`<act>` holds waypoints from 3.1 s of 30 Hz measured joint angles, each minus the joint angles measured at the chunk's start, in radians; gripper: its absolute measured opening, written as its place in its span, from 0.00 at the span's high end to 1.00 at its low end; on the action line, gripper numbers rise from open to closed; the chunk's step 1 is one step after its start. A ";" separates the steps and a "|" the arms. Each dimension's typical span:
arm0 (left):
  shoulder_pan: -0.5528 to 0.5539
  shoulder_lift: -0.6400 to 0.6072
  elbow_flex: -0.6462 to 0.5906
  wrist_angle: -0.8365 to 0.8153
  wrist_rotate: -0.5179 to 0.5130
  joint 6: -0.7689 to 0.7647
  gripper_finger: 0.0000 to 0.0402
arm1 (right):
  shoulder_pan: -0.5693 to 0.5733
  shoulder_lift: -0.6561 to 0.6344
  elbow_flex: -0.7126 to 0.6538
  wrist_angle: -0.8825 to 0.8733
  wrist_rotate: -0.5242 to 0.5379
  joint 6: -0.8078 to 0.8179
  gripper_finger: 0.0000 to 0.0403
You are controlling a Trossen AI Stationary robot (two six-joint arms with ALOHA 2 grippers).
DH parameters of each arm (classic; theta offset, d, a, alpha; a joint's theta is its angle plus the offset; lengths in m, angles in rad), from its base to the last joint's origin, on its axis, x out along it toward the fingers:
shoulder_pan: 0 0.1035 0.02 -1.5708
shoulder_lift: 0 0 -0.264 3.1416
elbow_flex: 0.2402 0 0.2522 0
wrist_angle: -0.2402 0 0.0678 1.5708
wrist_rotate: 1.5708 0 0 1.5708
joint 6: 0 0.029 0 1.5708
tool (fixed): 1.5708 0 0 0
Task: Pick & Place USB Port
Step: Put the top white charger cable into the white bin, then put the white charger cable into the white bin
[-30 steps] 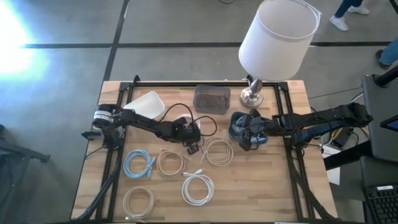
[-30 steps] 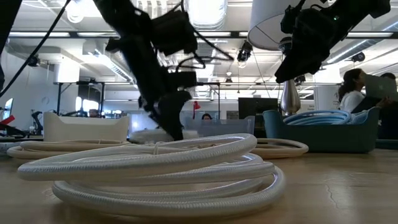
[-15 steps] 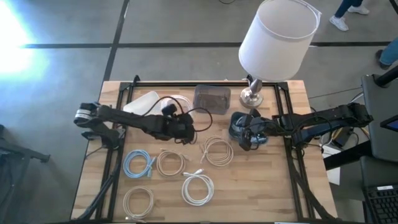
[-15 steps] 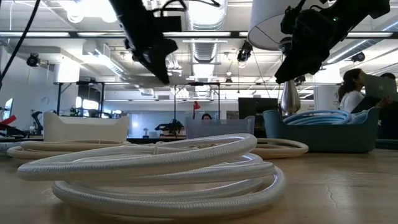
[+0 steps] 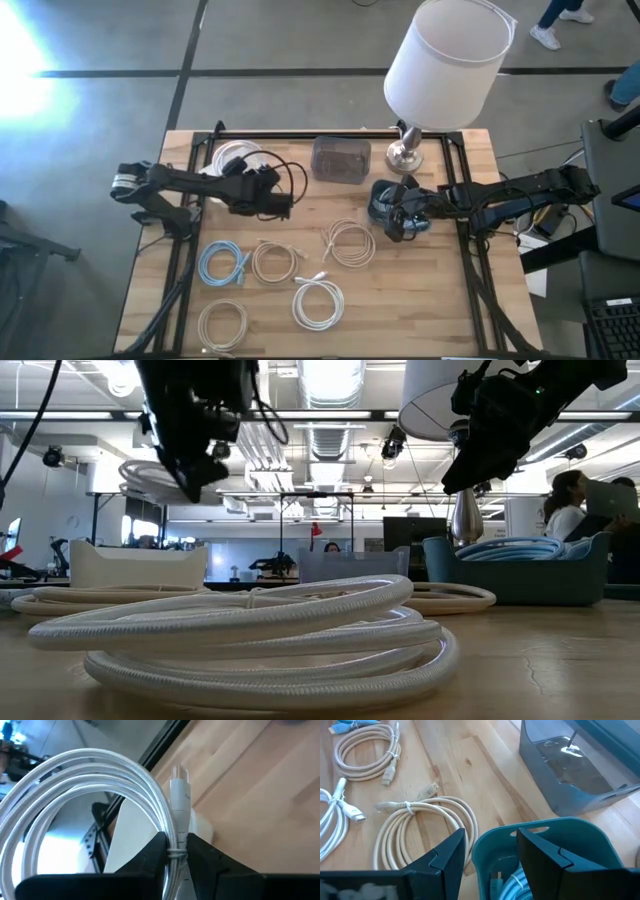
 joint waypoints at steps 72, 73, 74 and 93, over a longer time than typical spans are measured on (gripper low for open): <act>-0.113 0.006 0.000 0.737 0.590 0.555 0.50 | 0.000 0.000 0.000 0.002 0.001 0.002 0.58; -0.135 0.011 -0.001 0.753 0.609 0.548 0.50 | 0.000 0.000 0.000 0.002 0.001 0.003 0.58; -0.155 0.020 -0.002 0.767 0.625 0.537 0.50 | 0.000 0.000 0.000 0.001 0.001 0.003 0.58; -0.354 0.329 -0.003 1.007 0.850 0.257 0.50 | 0.000 0.000 0.000 0.001 0.000 0.000 0.58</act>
